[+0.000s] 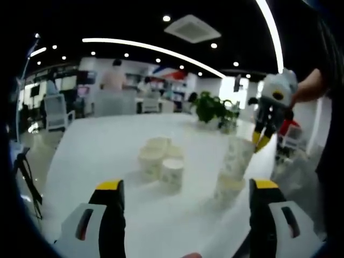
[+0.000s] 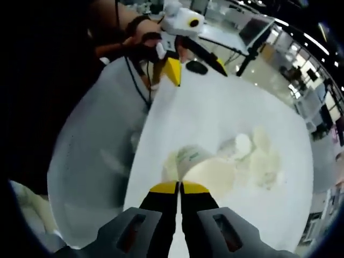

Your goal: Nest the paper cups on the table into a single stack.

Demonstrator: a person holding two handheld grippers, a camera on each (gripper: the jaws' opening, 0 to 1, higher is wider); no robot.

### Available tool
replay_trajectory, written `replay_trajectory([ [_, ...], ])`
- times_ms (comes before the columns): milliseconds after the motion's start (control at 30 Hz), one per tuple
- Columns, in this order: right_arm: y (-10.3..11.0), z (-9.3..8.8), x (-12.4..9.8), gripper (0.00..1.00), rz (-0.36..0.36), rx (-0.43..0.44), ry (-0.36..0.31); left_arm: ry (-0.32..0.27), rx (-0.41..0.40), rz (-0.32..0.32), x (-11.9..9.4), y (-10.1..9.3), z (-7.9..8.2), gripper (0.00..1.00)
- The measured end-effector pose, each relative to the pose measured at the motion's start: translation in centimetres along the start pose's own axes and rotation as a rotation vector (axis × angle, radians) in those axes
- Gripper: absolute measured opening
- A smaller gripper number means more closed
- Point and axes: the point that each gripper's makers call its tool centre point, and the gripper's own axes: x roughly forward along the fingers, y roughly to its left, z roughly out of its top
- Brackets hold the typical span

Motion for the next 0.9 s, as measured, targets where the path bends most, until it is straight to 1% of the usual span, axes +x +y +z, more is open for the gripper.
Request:
replay_trajectory([
  [133, 0.3, -0.4, 0.6, 0.00, 0.009, -0.017, 0.025, 0.002, 0.000, -0.001, 0.1, 0.0, -0.1, 0.95],
  [233, 0.4, -0.2, 0.9, 0.00, 0.018, -0.020, 0.026, 0.000, -0.003, 0.001, 0.1, -0.1, 0.0, 0.95],
  [367, 0.4, -0.4, 1.4, 0.00, 0.025, -0.051, 0.053, 0.002, 0.000, -0.003, 0.2, -0.2, 0.0, 0.95],
  [500, 0.5, 0.0, 1.7, 0.00, 0.038, -0.062, 0.059, 0.007, -0.005, 0.006, 0.0, 0.1, -0.3, 0.95],
  [767, 0.6, -0.8, 2.6, 0.00, 0.056, -0.097, 0.108, 0.014, -0.015, 0.013, -0.4, 0.2, -0.8, 0.95],
  [900, 0.4, -0.7, 2.9, 0.00, 0.052, -0.119, 0.126, 0.010, -0.023, 0.018, -0.5, 0.4, -0.9, 0.95],
])
